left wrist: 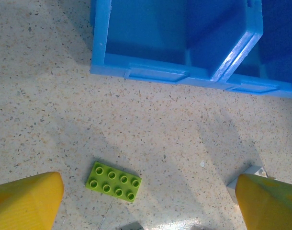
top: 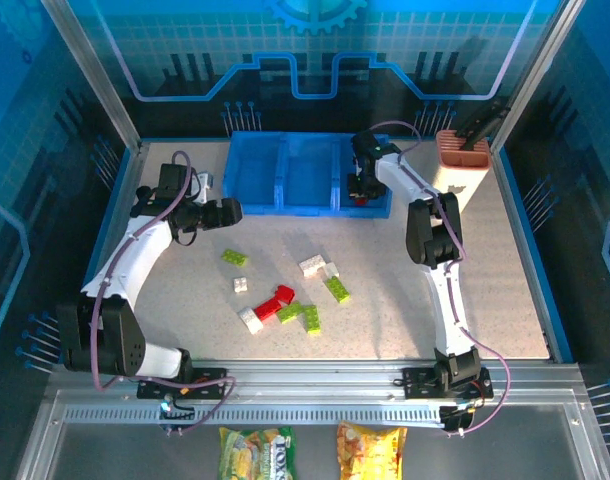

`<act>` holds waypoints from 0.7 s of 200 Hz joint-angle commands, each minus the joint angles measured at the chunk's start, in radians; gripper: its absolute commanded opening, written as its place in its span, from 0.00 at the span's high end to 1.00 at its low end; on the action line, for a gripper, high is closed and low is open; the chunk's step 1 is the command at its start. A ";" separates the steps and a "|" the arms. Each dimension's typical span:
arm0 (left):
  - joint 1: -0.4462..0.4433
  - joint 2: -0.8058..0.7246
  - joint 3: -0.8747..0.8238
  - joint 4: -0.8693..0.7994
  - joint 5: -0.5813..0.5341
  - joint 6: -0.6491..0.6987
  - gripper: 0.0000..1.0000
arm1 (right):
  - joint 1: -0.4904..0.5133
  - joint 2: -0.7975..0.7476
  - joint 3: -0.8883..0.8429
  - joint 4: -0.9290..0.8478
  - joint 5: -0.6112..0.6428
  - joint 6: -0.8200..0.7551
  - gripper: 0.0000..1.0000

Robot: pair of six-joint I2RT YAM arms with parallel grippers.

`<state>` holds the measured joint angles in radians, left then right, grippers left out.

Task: Sort the legos into containers by color
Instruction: Place the lego in the container.

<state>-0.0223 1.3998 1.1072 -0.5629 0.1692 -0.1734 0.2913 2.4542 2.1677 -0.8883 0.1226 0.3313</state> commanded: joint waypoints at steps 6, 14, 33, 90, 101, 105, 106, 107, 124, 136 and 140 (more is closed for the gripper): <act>0.009 -0.010 0.005 -0.005 0.003 0.026 0.06 | -0.005 0.009 0.038 -0.030 0.002 0.005 0.66; 0.009 -0.010 0.005 -0.005 0.006 0.026 0.06 | -0.003 0.005 0.042 -0.035 0.003 0.005 0.64; 0.009 -0.013 0.003 -0.005 0.006 0.026 0.06 | 0.000 -0.008 0.055 -0.046 0.008 0.005 0.61; 0.009 -0.021 0.002 -0.006 0.010 0.030 0.06 | 0.007 -0.073 0.066 -0.085 0.012 -0.012 0.59; 0.010 -0.026 -0.002 -0.005 0.006 0.032 0.06 | 0.010 -0.088 0.064 -0.094 0.014 -0.015 0.58; 0.010 -0.028 -0.004 -0.005 0.004 0.032 0.06 | 0.011 -0.095 0.064 -0.097 0.015 -0.017 0.58; 0.009 -0.029 -0.004 -0.005 0.003 0.032 0.06 | 0.011 -0.097 0.063 -0.099 0.015 -0.017 0.58; 0.009 -0.029 -0.004 -0.005 0.003 0.032 0.06 | 0.011 -0.097 0.063 -0.099 0.015 -0.017 0.58; 0.009 -0.031 -0.006 -0.003 0.004 0.029 0.06 | 0.016 -0.123 0.044 -0.107 0.019 -0.019 0.58; 0.009 -0.030 -0.002 -0.006 0.001 0.016 0.07 | 0.021 -0.168 0.014 -0.103 0.020 -0.018 0.58; 0.009 -0.029 0.000 -0.010 0.002 0.012 0.07 | 0.024 -0.179 -0.002 -0.098 0.019 -0.018 0.58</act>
<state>-0.0223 1.3994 1.1072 -0.5629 0.1696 -0.1734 0.2962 2.3962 2.2013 -0.9577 0.1291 0.3302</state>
